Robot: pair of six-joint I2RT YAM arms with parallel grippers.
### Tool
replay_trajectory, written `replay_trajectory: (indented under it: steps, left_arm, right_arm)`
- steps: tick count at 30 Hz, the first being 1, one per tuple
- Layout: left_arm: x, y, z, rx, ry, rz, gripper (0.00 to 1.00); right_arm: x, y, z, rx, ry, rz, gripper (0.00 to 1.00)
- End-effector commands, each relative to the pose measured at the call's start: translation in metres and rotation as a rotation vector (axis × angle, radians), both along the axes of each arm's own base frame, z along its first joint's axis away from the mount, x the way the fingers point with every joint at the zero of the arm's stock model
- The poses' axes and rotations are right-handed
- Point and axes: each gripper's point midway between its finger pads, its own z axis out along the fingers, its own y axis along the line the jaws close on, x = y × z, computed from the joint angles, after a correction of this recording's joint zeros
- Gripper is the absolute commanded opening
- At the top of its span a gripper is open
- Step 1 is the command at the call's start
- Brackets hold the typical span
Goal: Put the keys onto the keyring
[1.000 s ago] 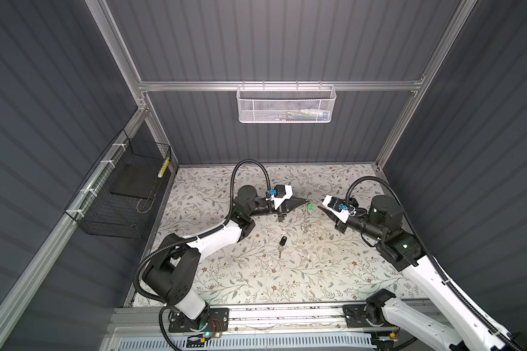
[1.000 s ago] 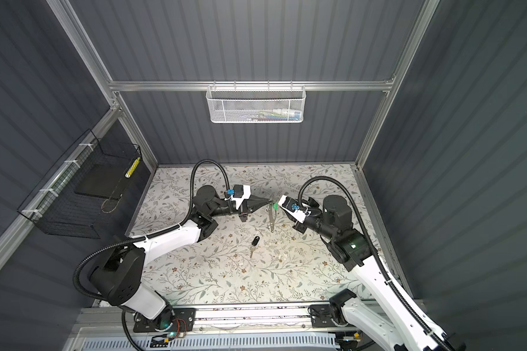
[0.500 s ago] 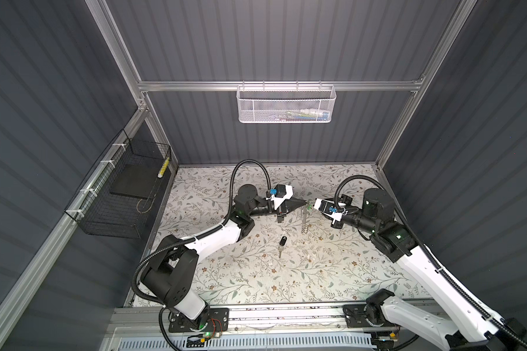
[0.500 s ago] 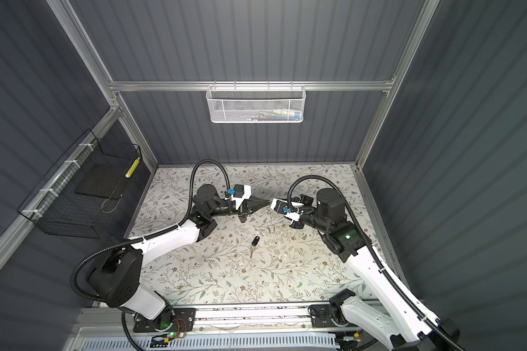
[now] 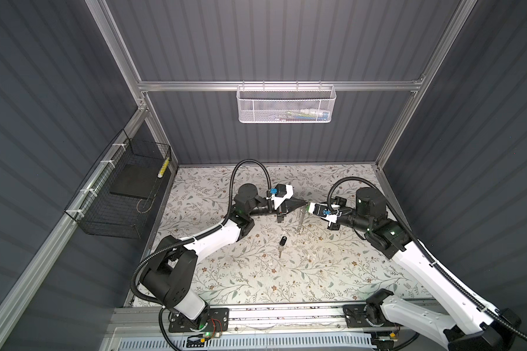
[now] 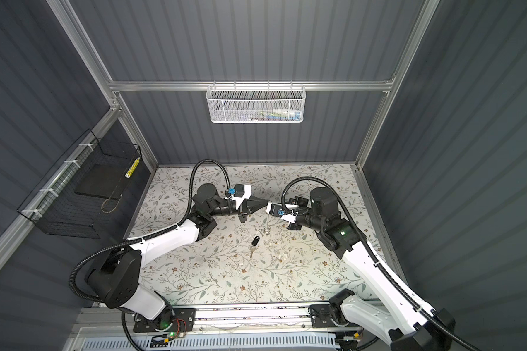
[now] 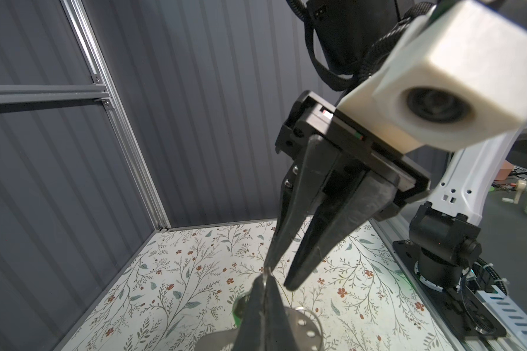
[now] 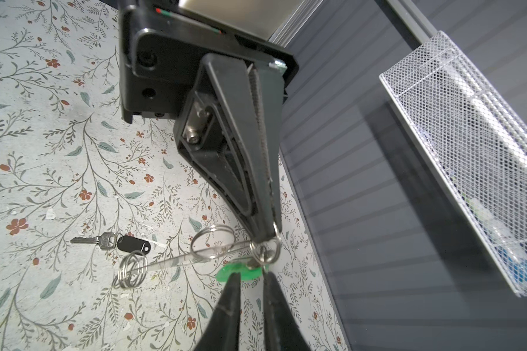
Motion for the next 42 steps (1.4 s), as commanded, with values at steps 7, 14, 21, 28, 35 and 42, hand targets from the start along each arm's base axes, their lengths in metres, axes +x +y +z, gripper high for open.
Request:
replay_trajectory:
  steps: [7,14,21,28,35,42]
  left_arm:
    - [-0.009,0.002,0.028,-0.035,-0.083,-0.027,0.0]
    - [-0.009,0.002,0.029,-0.034,-0.083,-0.028,0.0]
    - [-0.007,0.001,0.029,-0.035,-0.082,-0.026,0.0]
    - [-0.004,0.0,0.03,-0.039,-0.081,-0.018,0.0]
    - [-0.004,0.0,0.03,-0.039,-0.08,-0.013,0.0]
    - [0.009,0.003,0.035,-0.057,-0.077,0.081,0.0]
  right_arm:
    - [0.011,-0.002,0.013,-0.012,-0.058,-0.051,0.2]
    - [0.016,-0.004,0.015,-0.01,-0.072,-0.08,0.23]
    - [0.015,-0.001,0.015,0.009,-0.057,-0.073,0.17]
    - [0.009,0.004,0.014,0.029,-0.046,-0.036,0.19]
    - [0.013,0.002,0.012,0.022,-0.04,-0.06,0.09]
    - [0.017,-0.003,0.007,0.012,-0.019,-0.103,0.0]
